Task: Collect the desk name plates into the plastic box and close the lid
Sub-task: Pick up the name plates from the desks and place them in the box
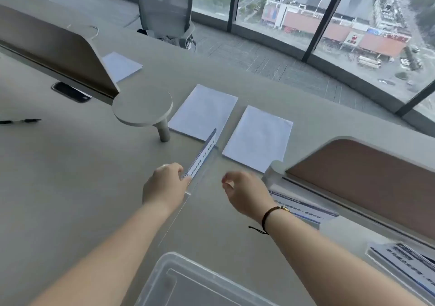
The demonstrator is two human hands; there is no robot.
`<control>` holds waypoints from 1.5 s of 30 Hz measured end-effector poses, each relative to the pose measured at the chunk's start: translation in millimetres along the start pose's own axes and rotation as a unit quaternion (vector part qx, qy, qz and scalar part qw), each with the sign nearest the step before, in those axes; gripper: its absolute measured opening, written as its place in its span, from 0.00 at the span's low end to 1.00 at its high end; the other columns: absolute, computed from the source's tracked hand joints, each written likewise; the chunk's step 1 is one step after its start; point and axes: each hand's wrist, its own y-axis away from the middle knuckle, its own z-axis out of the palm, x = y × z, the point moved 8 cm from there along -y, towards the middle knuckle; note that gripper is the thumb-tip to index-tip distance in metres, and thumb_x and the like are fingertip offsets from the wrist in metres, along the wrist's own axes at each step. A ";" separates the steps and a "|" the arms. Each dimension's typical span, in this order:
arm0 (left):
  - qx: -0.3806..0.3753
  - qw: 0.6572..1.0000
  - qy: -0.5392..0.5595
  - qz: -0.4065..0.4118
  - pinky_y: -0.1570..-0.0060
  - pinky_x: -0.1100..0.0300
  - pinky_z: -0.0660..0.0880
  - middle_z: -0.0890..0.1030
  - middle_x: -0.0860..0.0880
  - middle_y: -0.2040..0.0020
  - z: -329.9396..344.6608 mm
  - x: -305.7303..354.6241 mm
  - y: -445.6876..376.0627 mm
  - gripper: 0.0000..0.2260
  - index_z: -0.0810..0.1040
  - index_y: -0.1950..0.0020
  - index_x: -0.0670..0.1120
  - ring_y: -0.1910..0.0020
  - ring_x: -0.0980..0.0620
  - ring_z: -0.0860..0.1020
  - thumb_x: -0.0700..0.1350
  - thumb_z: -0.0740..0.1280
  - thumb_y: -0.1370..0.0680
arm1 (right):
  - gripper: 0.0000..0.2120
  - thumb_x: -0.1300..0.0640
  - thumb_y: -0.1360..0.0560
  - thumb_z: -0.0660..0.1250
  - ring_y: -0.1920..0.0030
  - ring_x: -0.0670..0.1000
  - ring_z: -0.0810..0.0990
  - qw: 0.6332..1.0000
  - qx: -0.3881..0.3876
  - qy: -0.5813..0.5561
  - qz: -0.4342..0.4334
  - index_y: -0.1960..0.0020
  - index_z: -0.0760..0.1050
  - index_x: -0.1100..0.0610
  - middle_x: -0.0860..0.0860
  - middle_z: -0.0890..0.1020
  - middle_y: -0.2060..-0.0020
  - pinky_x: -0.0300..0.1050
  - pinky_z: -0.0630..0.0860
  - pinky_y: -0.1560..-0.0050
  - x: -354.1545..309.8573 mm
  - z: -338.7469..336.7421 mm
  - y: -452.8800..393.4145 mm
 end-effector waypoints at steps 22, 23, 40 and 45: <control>0.004 0.996 -0.068 0.065 0.57 0.52 0.76 0.80 0.44 0.57 -13.1 -58.3 -95.3 0.07 0.85 0.54 0.47 0.57 0.39 0.77 0.42 0.67 0.22 | 0.09 0.61 0.21 0.59 0.62 0.62 0.77 0.987 0.043 0.147 -0.044 0.57 0.76 0.60 0.55 0.78 0.62 0.52 0.76 0.64 10.8 31.5 -133.4; 0.006 0.996 -0.064 0.067 0.57 0.52 0.75 0.80 0.44 0.57 -13.6 -57.7 -94.1 0.07 0.85 0.54 0.47 0.57 0.40 0.76 0.42 0.67 0.22 | 0.09 0.61 0.21 0.59 0.62 0.62 0.77 0.987 0.039 0.151 -0.046 0.57 0.76 0.60 0.55 0.78 0.62 0.51 0.75 0.65 9.9 30.8 -130.7; 0.006 0.986 -0.001 0.169 0.60 0.48 0.75 0.74 0.51 0.56 -54.7 16.0 20.1 0.04 0.74 0.55 0.48 0.60 0.44 0.75 0.42 0.65 0.21 | 0.04 0.57 0.21 0.65 0.61 0.57 0.77 0.987 0.150 0.042 -0.044 0.52 0.78 0.56 0.50 0.80 0.59 0.49 0.72 0.65 5.7 -65.7 55.6; 0.001 0.969 0.026 0.245 0.61 0.48 0.76 0.76 0.51 0.57 -59.7 72.2 102.0 0.04 0.74 0.55 0.48 0.61 0.43 0.76 0.41 0.67 0.22 | 0.02 0.56 0.23 0.68 0.60 0.55 0.80 0.980 0.194 0.029 -0.027 0.52 0.78 0.53 0.48 0.82 0.58 0.51 0.77 0.63 29.3 -113.3 156.5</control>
